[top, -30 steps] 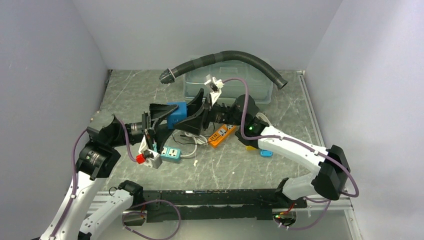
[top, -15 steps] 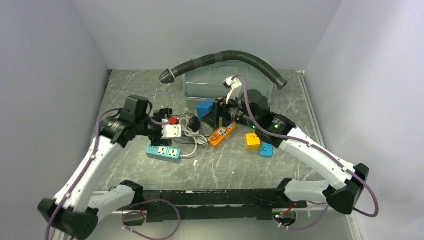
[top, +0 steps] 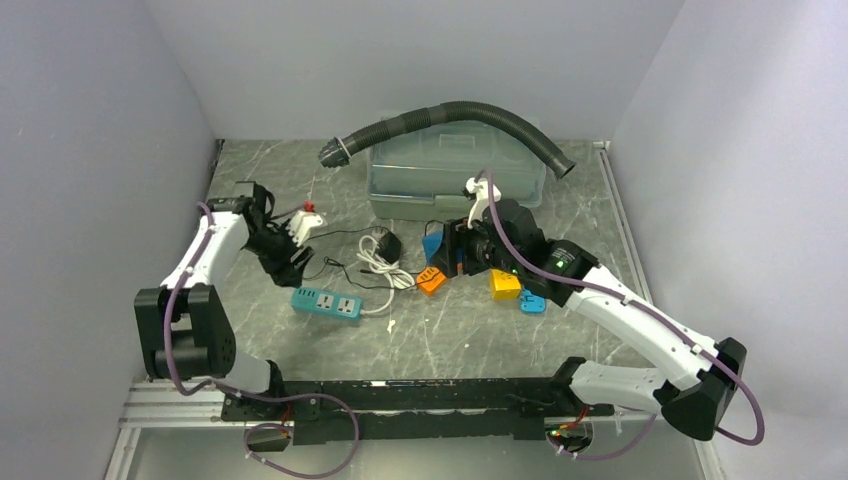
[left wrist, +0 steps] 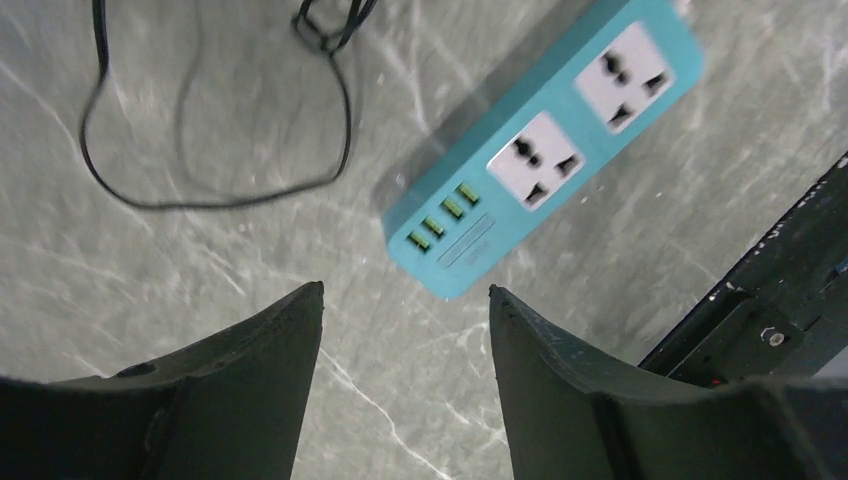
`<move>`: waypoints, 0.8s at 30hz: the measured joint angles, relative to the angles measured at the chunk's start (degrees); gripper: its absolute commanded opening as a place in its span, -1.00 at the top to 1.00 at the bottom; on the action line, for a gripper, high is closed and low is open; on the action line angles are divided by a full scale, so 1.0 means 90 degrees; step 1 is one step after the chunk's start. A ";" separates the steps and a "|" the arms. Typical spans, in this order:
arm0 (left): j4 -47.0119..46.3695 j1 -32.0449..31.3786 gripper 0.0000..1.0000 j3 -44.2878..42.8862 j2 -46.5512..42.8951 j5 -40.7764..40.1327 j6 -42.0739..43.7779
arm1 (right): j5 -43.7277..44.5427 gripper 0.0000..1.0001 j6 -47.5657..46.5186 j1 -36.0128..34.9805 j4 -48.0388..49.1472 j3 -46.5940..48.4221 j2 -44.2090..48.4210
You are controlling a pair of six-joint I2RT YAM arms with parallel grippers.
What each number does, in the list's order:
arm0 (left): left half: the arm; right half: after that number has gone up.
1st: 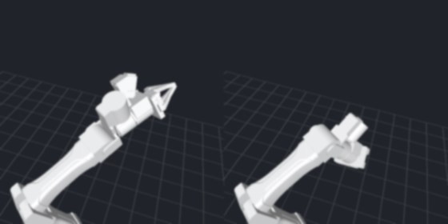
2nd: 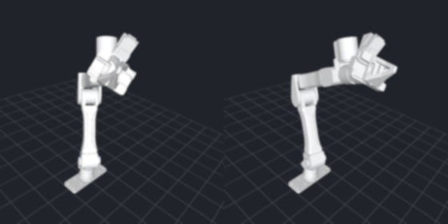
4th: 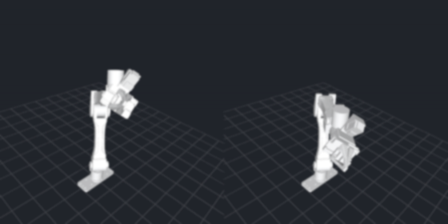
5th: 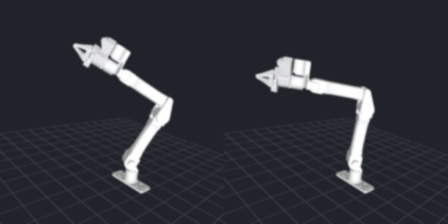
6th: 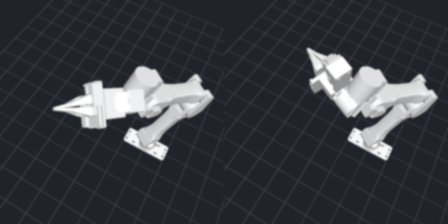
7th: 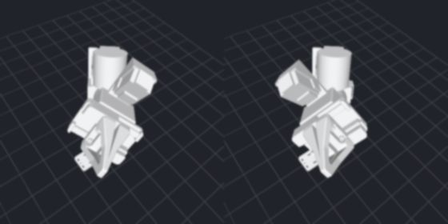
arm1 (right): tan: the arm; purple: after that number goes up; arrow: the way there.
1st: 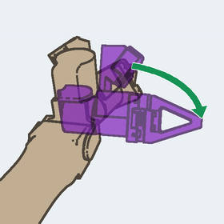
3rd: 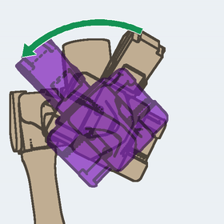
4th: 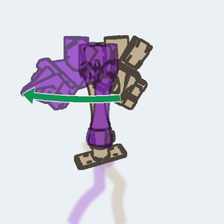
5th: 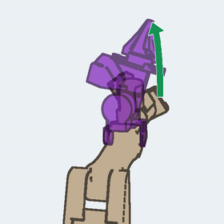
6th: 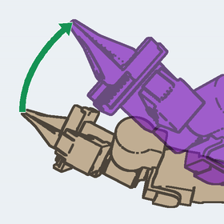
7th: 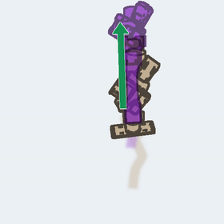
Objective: Insert the plug
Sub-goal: Move the socket to the center of the board.
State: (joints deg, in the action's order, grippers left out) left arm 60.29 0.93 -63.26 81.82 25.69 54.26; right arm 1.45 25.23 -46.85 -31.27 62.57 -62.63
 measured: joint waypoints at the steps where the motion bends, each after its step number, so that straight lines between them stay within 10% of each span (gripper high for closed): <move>1: -0.0007 0.0180 -0.23 0.0022 0.0136 -0.0034 0.0000 | -0.0005 1.00 0.0049 0.0000 -0.0015 -0.0002 -0.0041; 24: -0.2681 0.0918 0.10 0.1938 0.0270 -0.0821 0.0527 | 0.0002 1.00 0.0498 -0.1071 0.0078 -0.0044 -0.1183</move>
State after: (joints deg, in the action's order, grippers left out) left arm 36.16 9.19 -45.82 84.25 18.31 59.00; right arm 1.48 29.71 -56.49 -30.57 62.17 -73.28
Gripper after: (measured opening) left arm 0.448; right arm 0.642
